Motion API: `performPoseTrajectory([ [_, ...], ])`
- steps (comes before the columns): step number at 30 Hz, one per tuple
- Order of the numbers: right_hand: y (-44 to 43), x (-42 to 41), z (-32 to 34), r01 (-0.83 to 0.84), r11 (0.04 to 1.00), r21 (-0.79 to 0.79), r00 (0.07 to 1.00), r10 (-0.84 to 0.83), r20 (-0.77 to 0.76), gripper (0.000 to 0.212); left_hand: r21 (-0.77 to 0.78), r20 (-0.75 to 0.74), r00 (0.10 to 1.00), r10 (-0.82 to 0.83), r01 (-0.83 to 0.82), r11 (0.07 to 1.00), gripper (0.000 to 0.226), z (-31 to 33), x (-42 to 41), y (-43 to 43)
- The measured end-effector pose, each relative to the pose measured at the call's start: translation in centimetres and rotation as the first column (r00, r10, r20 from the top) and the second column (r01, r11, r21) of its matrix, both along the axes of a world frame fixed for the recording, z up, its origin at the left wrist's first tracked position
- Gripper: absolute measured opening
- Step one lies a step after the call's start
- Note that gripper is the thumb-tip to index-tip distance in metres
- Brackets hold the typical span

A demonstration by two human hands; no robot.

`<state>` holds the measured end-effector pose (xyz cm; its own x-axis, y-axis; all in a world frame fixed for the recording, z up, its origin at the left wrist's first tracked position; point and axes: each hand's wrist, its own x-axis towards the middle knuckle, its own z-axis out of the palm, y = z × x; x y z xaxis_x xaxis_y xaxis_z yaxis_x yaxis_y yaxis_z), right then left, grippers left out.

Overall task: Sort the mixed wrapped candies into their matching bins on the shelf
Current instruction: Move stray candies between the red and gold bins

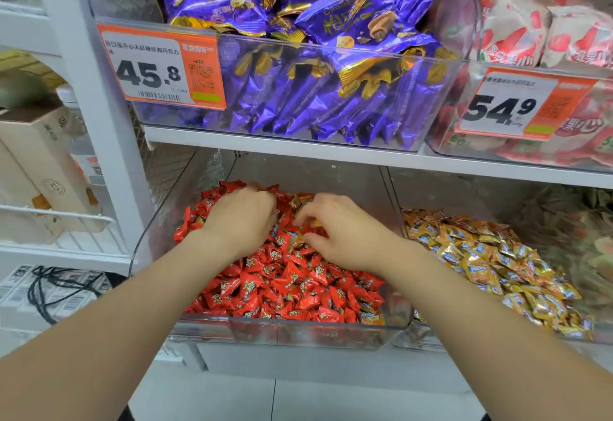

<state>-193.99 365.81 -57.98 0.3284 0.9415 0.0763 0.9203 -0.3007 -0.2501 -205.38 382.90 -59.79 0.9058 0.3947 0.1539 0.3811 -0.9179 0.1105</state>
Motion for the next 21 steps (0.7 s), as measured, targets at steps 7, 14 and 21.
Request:
performPoseTrajectory([
  [7, 3.0, -0.4, -1.9, -0.003, 0.99, -0.141, 0.999, 0.01, 0.053, 0.038, -0.014, 0.193, 0.98, 0.042, -0.04, 0.999, 0.031, 1.0, -0.2, -0.8],
  [14, 2.5, 0.8, -2.2, 0.065, 0.986, -0.152, 0.997, -0.058, 0.048, 0.027, -0.142, 0.098, 0.992, -0.083, 0.097, 0.985, 0.019, 0.3, -0.6, -0.4],
  [21, 0.4, 1.8, 1.2, 0.146, 0.985, -0.094, 0.981, -0.156, -0.115, 0.031, -0.232, -0.14, 0.962, -0.234, 0.198, 0.952, 0.04, 1.5, -1.3, -0.5],
])
